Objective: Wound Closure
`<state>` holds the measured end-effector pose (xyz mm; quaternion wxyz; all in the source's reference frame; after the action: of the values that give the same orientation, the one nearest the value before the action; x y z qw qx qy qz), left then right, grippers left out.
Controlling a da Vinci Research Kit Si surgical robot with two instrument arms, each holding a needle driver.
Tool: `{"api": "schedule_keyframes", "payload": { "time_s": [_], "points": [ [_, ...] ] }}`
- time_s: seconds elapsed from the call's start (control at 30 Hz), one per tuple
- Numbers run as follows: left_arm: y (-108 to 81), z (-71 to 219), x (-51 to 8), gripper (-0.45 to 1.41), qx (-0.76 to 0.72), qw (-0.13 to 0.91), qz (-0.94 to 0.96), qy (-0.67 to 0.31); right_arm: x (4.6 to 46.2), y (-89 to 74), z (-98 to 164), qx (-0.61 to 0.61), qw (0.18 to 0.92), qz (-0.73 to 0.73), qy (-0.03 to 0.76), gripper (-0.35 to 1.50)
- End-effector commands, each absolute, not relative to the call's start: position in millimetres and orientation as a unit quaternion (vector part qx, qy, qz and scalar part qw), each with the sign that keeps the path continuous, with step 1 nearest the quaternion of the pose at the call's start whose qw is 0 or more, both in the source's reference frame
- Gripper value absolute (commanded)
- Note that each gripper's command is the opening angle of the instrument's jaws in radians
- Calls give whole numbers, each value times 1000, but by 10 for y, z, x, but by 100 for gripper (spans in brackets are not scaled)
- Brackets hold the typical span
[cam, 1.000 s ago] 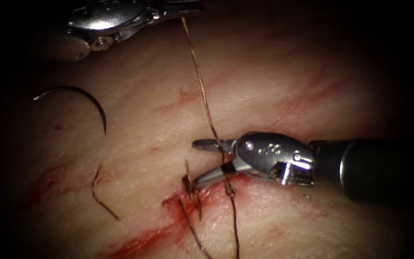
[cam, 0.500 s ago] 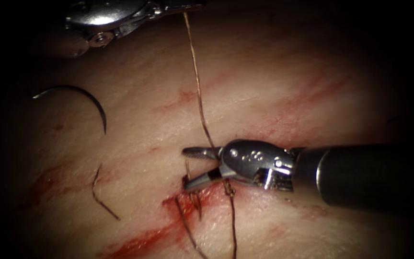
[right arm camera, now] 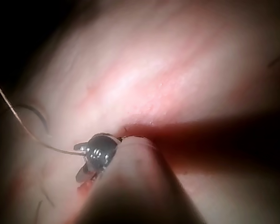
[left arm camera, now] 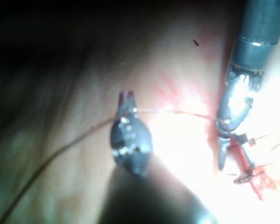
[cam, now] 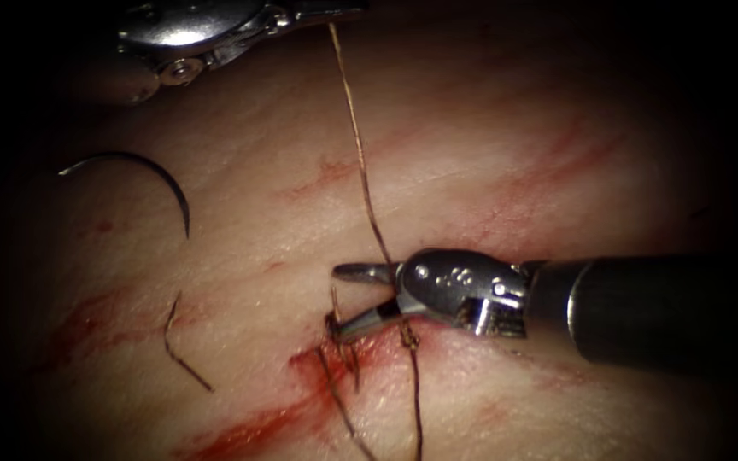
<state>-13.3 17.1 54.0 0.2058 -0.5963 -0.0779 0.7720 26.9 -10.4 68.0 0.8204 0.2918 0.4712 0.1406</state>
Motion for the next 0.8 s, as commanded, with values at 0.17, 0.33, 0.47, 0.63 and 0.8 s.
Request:
{"api": "schedule_keyframes", "payload": {
  "time_s": [0.17,0.33,0.47,0.63,0.8],
  "points": [
    [174,545,-139,-45,-597,207,771,-78,274,-107,685,296,817,135,476,-35],
    [173,545,-140,-45,-597,207,772,-78,272,-94,681,287,812,143,488,-35],
    [174,544,-139,-45,-598,207,771,-78,270,-85,676,286,811,140,491,-35],
    [176,543,-132,-45,-602,207,767,-79,269,-94,675,275,817,121,493,-35],
    [178,541,-126,-45,-604,206,766,-81,273,-97,674,283,814,106,496,-35]
  ]
}}
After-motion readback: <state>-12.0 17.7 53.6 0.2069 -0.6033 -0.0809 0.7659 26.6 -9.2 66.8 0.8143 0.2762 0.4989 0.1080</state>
